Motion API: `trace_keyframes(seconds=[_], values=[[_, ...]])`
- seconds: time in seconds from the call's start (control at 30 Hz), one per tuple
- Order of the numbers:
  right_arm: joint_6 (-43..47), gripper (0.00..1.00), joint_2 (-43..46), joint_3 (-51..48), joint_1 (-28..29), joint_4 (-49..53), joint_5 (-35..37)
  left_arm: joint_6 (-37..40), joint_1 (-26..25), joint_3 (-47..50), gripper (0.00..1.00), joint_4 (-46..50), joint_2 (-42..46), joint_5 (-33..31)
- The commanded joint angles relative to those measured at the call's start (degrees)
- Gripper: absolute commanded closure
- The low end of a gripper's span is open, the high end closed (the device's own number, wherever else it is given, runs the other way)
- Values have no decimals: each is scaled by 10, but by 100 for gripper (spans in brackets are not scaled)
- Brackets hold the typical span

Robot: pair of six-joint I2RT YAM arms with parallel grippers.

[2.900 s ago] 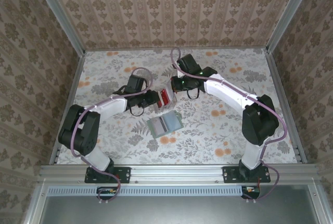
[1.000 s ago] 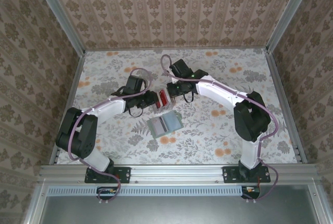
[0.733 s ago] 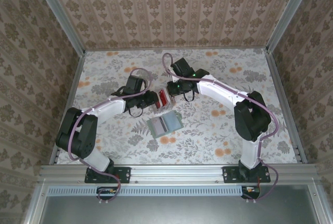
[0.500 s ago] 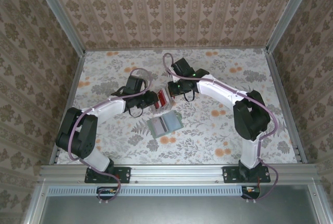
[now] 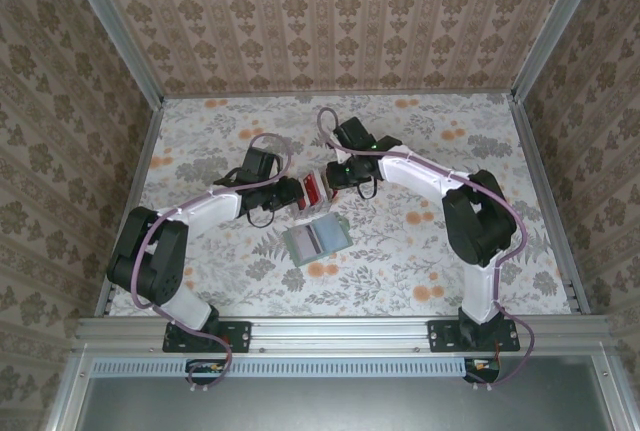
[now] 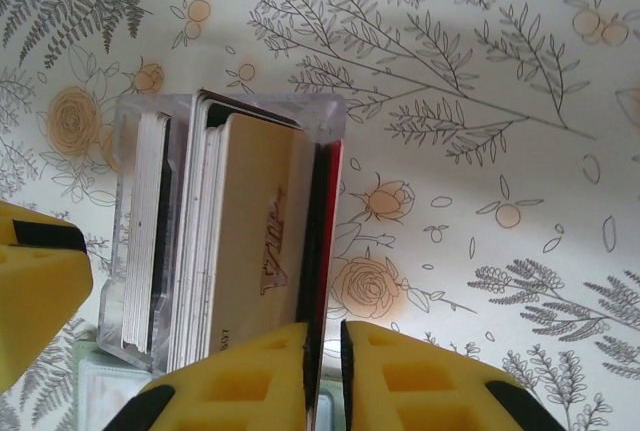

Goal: Put the credit cards into the card holder
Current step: Pick up the credit card from the storage box, then insert the credit card into the card slot.

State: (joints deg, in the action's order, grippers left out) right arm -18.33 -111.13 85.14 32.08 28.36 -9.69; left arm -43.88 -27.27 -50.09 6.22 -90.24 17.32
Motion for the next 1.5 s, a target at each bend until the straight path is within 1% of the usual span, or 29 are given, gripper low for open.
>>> trace_keyframes(seconds=[0.0, 0.13, 0.2, 0.37, 0.57, 0.7, 0.8, 0.93, 1.03, 1.13, 1.3, 1.47], values=[[-20, 84, 0, -15, -13, -24, -50, 9, 1, 1, 70, 11, 12, -6], [-24, 94, 3, -20, -17, -28, -60, 10, 2, 2, 70, 11, 12, -7], [-25, 98, 6, -21, -18, -31, -60, 10, 1, 1, 70, 10, 12, -7], [-24, 98, 37, -21, -17, -29, -60, 11, 1, -1, 70, 11, 11, -8], [-3, 98, 90, -17, -16, 7, -10, 11, 2, 6, 70, 14, 19, -8], [3, 98, 126, -31, -16, 16, -7, 13, 1, 16, 70, 25, 41, -12], [0, 98, 164, -67, -16, -2, -35, 13, 2, 39, 70, 34, 73, -15], [-18, 98, 208, -141, -14, -53, -129, 5, 0, 86, 70, 53, 127, -26], [-33, 98, 204, -190, -2, -88, -208, -1, -1, 119, 69, 65, 146, -17], [-52, 98, 186, -235, 15, -125, -250, -8, -8, 141, 70, 67, 146, -1], [-99, 98, 160, -302, 25, -212, -279, -21, -26, 163, 71, 68, 150, -9], [-108, 98, 133, -324, 29, -245, -275, -34, -42, 168, 71, 54, 130, -15]])
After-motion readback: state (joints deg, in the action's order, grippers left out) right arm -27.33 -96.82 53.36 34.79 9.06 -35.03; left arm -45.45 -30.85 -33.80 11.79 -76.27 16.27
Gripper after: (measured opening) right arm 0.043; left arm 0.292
